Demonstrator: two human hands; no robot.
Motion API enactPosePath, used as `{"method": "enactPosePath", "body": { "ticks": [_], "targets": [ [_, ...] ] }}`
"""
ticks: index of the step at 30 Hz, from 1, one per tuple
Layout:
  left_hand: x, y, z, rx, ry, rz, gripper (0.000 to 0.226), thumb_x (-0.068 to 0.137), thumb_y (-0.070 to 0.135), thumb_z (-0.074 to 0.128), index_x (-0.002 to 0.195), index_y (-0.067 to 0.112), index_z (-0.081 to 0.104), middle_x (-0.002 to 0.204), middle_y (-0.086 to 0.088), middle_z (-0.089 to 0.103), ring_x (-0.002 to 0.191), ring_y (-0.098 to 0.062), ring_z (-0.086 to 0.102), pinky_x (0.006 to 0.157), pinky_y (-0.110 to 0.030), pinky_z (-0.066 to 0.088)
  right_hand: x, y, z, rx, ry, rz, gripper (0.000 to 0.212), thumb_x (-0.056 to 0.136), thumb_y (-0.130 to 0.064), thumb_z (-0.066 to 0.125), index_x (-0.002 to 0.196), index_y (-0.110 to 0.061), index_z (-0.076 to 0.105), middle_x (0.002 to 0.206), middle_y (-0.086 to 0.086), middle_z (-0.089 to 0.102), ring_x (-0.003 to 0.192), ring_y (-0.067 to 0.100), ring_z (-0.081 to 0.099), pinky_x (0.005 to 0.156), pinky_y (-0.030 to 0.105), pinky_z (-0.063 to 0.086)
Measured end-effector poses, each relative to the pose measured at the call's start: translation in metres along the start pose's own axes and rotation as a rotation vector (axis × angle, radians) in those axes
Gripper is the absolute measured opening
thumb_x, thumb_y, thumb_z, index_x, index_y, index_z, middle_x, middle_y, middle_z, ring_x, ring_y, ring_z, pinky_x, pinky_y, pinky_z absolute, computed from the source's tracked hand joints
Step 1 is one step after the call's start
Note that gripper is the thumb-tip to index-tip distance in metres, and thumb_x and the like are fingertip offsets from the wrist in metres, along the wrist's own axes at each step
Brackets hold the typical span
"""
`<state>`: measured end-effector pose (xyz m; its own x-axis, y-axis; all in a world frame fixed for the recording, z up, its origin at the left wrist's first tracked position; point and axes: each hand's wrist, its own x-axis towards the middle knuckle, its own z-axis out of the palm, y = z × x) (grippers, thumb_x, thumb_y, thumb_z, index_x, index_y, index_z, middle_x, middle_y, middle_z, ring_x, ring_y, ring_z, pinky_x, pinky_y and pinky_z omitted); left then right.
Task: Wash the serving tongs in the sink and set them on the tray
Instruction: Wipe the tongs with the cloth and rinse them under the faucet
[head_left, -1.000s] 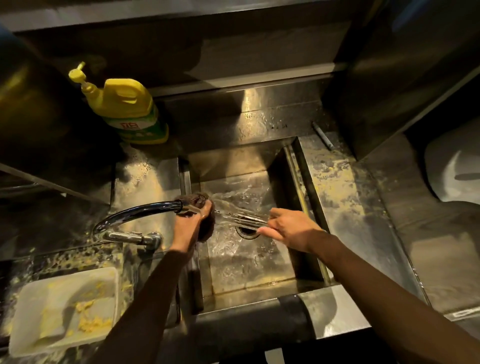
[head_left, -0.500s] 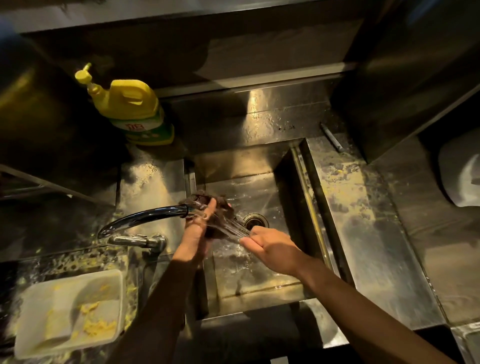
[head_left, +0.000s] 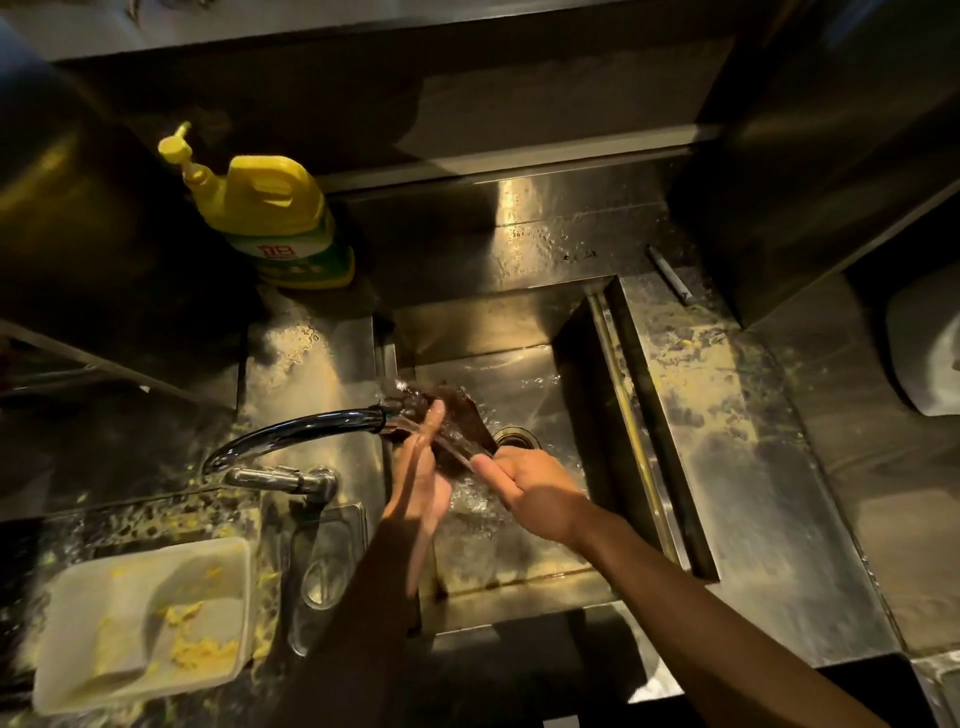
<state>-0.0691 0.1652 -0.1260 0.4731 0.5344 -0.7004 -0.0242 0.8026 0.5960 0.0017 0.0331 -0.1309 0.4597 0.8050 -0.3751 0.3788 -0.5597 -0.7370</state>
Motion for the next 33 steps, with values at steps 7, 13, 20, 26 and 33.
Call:
{"method": "enactPosePath", "body": {
  "ticks": [7,13,20,26,33],
  "targets": [
    [-0.010,0.008,0.001,0.371,-0.114,-0.025,0.019,0.081,0.025,0.076,0.097,0.015,0.074,0.097,-0.008,0.077,0.102,-0.035,0.068,0.094,-0.053,0.051,-0.004,-0.003,-0.006,0.150,0.004,0.033,0.050,0.100,-0.056,0.038,0.065,-0.024,0.053,0.074,-0.004,0.052,0.066,0.014,0.052,0.067,0.040,0.043],
    [-0.007,0.034,-0.006,0.595,0.081,0.227,0.067,0.068,0.039,0.084,0.119,0.004,0.059,0.118,-0.009,0.066,0.111,-0.027,0.064,0.100,-0.046,0.050,-0.010,0.018,-0.040,-0.326,-0.134,-0.085,0.057,0.101,-0.058,0.031,0.088,-0.018,0.070,0.092,-0.001,0.056,0.081,0.015,0.056,0.075,0.032,0.044],
    [-0.006,0.021,-0.010,0.459,0.130,0.170,0.011,0.096,0.021,0.061,0.086,0.024,0.057,0.102,-0.008,0.067,0.086,-0.015,0.068,0.086,-0.032,0.056,-0.009,0.024,-0.051,-0.399,-0.092,-0.141,0.056,0.102,-0.056,0.032,0.080,-0.020,0.068,0.089,-0.005,0.053,0.076,0.012,0.054,0.071,0.027,0.039],
    [-0.021,-0.016,0.011,0.065,0.070,-0.150,0.045,0.085,0.025,0.070,0.122,0.001,0.063,0.111,-0.018,0.070,0.096,-0.029,0.070,0.082,-0.046,0.058,0.003,0.001,-0.018,-0.163,-0.015,-0.065,0.060,0.103,-0.055,0.035,0.068,-0.015,0.064,0.077,0.004,0.058,0.073,0.020,0.056,0.069,0.036,0.040],
    [-0.011,-0.014,0.004,0.480,-0.049,-0.056,0.039,0.084,0.033,0.073,0.107,0.001,0.072,0.097,-0.012,0.075,0.088,-0.026,0.069,0.070,-0.035,0.057,-0.001,-0.005,-0.010,0.213,0.038,0.041,0.068,0.102,-0.060,0.031,0.063,-0.009,0.057,0.061,0.008,0.057,0.057,0.017,0.053,0.061,0.034,0.041]
  ]
}}
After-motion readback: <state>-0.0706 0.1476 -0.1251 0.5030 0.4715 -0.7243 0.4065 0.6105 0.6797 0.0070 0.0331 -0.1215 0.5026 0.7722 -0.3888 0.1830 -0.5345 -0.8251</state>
